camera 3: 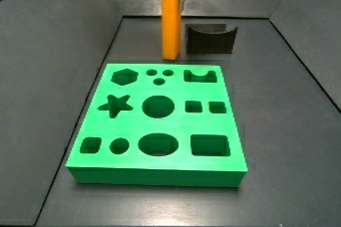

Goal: Pick up the rectangle object. Move up. Move to above the board. Insert the rectangle object.
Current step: Move up, then move to above the board.

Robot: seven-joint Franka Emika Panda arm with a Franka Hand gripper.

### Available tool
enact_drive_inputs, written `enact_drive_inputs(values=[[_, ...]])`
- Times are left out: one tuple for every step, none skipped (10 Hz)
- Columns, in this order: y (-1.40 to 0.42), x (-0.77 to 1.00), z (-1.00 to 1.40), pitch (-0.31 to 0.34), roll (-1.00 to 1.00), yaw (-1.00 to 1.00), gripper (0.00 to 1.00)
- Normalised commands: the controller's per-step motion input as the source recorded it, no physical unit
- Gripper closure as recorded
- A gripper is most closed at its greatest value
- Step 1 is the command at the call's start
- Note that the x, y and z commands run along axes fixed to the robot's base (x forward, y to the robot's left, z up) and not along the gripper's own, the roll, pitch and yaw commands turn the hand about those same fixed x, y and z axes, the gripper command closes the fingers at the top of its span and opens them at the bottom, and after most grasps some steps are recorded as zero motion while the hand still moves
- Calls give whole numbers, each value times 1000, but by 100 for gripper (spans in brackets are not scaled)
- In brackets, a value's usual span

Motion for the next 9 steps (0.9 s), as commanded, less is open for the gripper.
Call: enact_drive_inputs(values=[[43, -23, 694, 39, 5, 20, 100], [29, -15, 546, 52, 9, 12, 100], [23, -5, 378, 58, 15, 7, 100], [18, 4, 203, 68, 21, 4, 100], [22, -521, 1000, -38, 240, 80, 100], [20, -525, 1000, -44, 242, 77, 100], [8, -500, 1000, -74, 233, 68, 100], [0, -465, 1000, -62, 193, 52, 100], [-3, -312, 860, -38, 130, 31, 100]])
